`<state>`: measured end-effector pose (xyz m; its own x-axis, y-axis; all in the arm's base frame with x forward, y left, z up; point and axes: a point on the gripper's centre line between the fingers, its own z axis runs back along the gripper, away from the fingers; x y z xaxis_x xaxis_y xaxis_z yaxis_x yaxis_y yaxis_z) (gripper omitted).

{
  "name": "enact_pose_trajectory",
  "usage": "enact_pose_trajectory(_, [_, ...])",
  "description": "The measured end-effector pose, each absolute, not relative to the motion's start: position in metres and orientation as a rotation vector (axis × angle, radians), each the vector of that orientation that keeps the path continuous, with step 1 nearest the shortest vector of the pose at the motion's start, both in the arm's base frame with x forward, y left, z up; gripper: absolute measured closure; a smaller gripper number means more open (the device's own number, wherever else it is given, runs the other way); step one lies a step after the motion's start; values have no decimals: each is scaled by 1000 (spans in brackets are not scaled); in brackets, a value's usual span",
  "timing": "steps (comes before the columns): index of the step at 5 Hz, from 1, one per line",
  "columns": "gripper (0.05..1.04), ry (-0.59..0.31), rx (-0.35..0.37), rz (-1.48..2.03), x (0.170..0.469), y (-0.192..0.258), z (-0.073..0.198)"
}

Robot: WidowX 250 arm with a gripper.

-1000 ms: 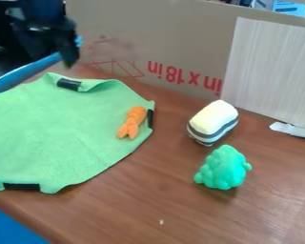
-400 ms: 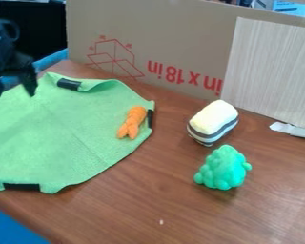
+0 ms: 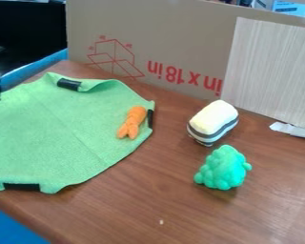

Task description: Fold cloth from left to right

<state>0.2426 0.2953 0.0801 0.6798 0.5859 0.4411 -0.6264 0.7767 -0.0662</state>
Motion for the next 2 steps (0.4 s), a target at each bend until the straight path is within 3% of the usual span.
enact_pose_trajectory(2, [84,-463,143,688,232,318,76])
